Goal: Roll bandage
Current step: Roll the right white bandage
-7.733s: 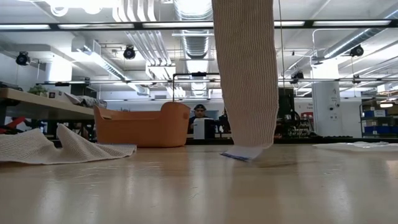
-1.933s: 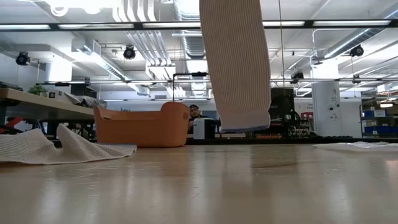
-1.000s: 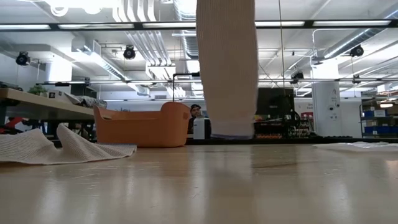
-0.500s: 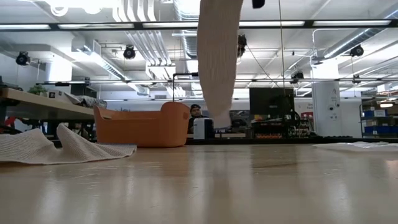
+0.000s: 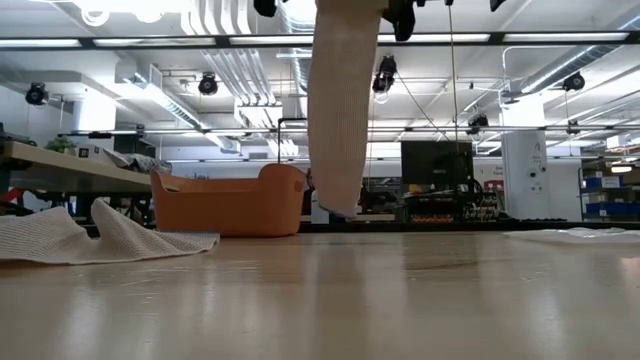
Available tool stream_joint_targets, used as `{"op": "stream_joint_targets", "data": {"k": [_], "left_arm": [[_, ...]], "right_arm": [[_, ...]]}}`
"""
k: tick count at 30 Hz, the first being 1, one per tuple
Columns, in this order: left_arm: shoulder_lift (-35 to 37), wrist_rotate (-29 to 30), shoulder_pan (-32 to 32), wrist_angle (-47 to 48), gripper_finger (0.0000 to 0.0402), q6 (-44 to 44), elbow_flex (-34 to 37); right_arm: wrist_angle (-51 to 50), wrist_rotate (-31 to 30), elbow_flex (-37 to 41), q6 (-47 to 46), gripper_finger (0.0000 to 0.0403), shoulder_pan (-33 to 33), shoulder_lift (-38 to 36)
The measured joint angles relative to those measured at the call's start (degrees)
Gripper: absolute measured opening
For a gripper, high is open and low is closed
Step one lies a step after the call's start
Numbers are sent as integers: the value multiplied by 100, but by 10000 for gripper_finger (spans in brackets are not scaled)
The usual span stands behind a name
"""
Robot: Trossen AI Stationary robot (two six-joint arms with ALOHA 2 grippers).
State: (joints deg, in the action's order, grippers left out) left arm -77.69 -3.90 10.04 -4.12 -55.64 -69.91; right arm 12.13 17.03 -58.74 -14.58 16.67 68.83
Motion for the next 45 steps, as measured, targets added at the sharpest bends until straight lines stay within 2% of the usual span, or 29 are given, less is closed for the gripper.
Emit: {"op": "stream_joint_targets", "data": {"k": [4,11,18,24,28,31,39,45], "left_arm": [[0,-6,-3,-14,39,28,-35],[0,16,85,83,35,682,-106],[0,33,181,1089,36,1189,-53],[0,-173,154,1748,47,1819,116],[6,-223,77,1824,60,2166,576],[-2,-223,5,1666,68,2216,1058],[-2,-227,-253,289,106,2556,2437],[2,-166,-387,-498,146,2833,3100]], "right_arm": [[-9,17,32,195,275,-6,-3],[12,-55,292,394,263,-18,-3],[-24,-216,775,264,257,-29,-3],[-22,-278,1220,542,261,-233,-3],[-5,-1025,1529,841,254,-689,207],[26,-1368,1596,940,252,-1051,548],[737,-2622,1593,1153,258,-1906,1811],[1030,-3359,1511,770,252,-2364,2709]]}}
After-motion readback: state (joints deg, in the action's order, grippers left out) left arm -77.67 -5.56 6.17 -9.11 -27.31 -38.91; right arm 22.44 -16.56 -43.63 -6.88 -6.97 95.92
